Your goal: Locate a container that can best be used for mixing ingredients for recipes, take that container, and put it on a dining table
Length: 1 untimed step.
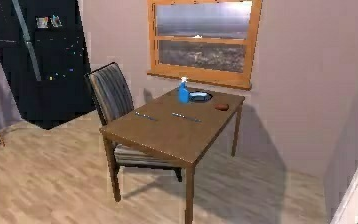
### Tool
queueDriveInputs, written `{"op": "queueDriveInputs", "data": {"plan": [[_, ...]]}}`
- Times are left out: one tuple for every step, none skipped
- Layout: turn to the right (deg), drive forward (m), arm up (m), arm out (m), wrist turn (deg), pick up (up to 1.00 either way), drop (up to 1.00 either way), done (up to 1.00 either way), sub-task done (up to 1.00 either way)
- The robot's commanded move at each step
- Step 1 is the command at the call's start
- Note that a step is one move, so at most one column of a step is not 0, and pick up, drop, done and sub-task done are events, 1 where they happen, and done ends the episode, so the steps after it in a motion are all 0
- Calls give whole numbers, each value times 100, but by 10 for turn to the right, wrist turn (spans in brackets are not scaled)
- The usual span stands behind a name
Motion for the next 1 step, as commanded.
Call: {"op": "queueDriveInputs", "data": {"plan": [[-450, 0, 0, 0, 0, 0, 0, 0, 0]]}}
